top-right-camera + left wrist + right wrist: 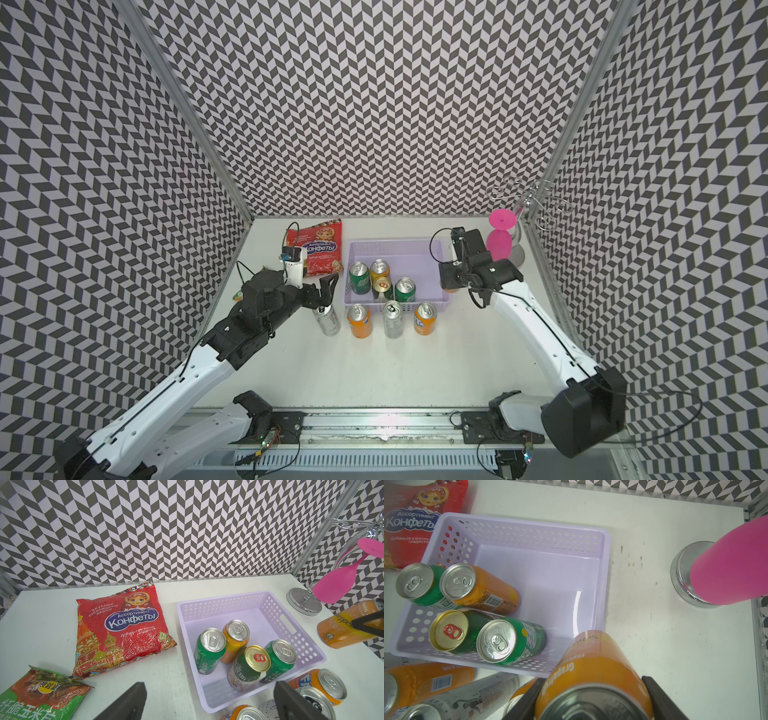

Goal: Take out the drinks from the basket
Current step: Place the drink at the center of the board.

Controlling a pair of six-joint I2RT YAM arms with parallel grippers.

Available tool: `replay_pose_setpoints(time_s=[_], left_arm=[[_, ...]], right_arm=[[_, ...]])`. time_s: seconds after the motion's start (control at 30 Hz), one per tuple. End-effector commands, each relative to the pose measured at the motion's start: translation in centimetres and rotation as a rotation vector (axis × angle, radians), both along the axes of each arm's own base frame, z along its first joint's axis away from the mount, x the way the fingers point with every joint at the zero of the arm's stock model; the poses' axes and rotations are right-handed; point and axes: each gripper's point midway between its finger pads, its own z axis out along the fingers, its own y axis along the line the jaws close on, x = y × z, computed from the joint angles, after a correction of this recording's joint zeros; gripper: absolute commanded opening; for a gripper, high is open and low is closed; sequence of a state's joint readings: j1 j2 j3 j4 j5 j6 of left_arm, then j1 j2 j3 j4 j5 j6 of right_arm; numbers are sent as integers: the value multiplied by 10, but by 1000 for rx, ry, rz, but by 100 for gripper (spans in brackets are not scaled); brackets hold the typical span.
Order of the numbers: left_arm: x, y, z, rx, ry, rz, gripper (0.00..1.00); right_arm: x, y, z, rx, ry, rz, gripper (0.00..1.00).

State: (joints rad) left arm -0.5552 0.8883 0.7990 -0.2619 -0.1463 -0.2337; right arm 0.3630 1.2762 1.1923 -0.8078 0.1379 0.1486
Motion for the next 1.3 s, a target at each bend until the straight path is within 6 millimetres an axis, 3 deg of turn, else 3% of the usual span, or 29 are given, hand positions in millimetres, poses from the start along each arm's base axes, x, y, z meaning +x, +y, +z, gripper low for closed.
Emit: replay_pose_setpoints(time_s=[0.0, 0.47, 0.77, 0.97, 1.27], left_arm=[[1, -1, 3, -21, -13, -8, 99], [5, 3, 6, -42, -25, 6, 99], [5, 5, 7, -47, -26, 9, 99], [5, 5, 8, -53, -29, 5, 99], [4, 6, 15, -82, -46, -8, 99]], right_arm=[[5, -9, 30, 43, -140, -67, 55], [-26, -15, -23, 72, -9, -112, 55], [-32, -23, -12, 77, -40, -154, 55], [-39, -19, -8, 118, -40, -140, 55], [-49, -15, -49, 140, 47, -154, 55]])
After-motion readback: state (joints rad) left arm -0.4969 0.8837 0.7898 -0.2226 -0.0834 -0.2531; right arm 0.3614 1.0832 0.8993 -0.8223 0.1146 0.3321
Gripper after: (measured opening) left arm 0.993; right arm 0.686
